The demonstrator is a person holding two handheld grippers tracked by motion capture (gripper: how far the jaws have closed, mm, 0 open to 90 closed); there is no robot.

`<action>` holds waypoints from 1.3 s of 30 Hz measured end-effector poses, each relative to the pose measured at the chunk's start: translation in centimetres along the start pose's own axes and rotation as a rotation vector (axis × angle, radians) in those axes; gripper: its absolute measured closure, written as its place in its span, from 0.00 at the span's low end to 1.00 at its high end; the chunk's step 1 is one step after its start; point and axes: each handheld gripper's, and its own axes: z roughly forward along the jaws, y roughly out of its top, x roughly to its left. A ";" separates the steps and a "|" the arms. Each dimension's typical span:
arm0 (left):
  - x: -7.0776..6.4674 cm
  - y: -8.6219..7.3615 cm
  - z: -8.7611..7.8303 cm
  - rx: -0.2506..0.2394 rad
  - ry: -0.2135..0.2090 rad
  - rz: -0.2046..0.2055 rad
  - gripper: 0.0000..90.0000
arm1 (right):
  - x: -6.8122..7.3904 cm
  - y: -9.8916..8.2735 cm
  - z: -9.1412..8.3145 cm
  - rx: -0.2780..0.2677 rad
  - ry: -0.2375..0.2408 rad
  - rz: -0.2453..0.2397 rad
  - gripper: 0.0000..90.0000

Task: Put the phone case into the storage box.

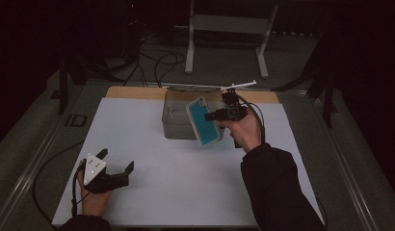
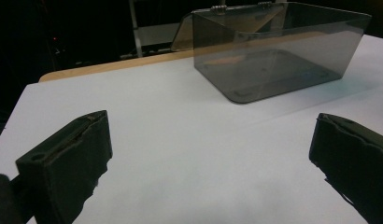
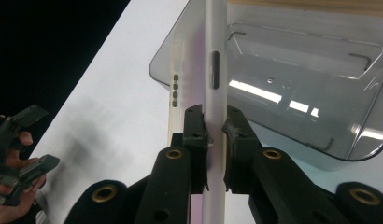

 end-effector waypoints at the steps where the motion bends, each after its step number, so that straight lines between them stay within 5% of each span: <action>1: 0.0 0.0 0.0 0.000 0.000 0.001 0.00 | 0.0 0.1 0.0 -0.001 -0.003 0.003 0.91; 39: -0.1 0.0 0.0 0.000 -0.009 0.005 0.00 | -0.8 3.1 0.5 -0.042 -0.096 0.035 0.91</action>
